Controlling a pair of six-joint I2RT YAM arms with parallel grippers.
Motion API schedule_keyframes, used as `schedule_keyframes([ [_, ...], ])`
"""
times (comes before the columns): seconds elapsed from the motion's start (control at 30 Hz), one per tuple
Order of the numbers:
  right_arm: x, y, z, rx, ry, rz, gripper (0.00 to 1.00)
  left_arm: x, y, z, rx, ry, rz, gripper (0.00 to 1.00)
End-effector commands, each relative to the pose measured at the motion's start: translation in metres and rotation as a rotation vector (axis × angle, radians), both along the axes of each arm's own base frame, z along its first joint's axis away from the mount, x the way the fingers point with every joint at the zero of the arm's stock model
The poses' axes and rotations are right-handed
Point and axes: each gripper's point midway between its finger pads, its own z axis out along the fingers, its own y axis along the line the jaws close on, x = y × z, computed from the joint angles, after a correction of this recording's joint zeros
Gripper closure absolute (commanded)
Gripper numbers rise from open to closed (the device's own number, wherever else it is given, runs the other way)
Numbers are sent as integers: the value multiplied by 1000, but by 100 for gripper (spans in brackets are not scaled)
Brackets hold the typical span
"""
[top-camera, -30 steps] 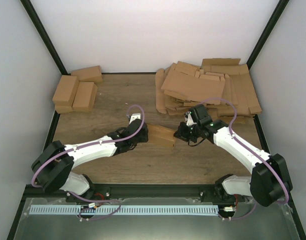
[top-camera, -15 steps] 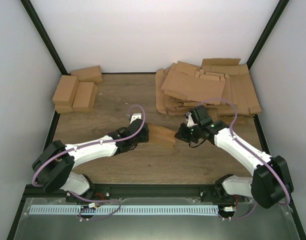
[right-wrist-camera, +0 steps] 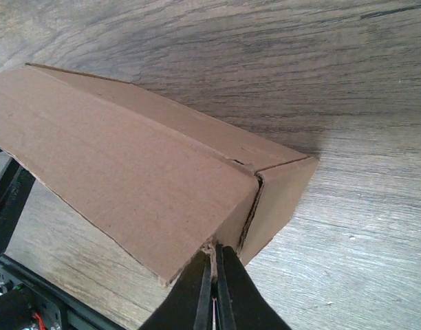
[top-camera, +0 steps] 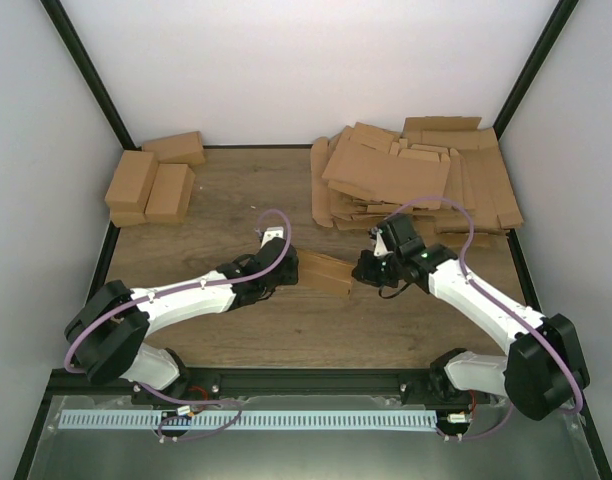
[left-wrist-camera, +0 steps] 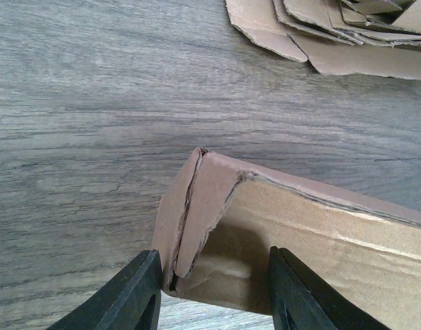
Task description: Fold the paper box
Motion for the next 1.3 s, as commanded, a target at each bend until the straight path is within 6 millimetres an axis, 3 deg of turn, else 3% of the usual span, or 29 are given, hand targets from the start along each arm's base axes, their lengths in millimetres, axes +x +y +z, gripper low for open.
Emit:
schedule_keyframes([
  [0.0, -13, -16, -21, -126, 43, -7, 99, -20, 7, -27, 84, 99, -38, 56],
  [0.33, -16, -8, -26, -186, 24, 9, 98, -20, 5, -20, 69, 97, -46, 55],
  [0.5, -9, -5, -4, -166, -71, 49, 79, -22, 5, 3, 38, 89, -45, 46],
  [0.67, -8, -2, 17, -154, -124, 89, 64, -24, 7, 49, -26, 50, -47, 33],
  [0.8, -10, 4, 35, -101, -156, 115, 48, -22, 10, 67, -71, 81, -60, 31],
  [1.03, 0, -4, 45, -82, -154, 97, 46, -1, 22, 79, -257, 141, -77, 48],
  [1.17, 9, -7, 55, -95, -196, 85, 47, 5, 15, 84, -196, 119, -165, 57],
  [1.27, 14, -5, 59, -90, -203, 79, 48, 11, 19, 80, -134, 118, -159, 57],
])
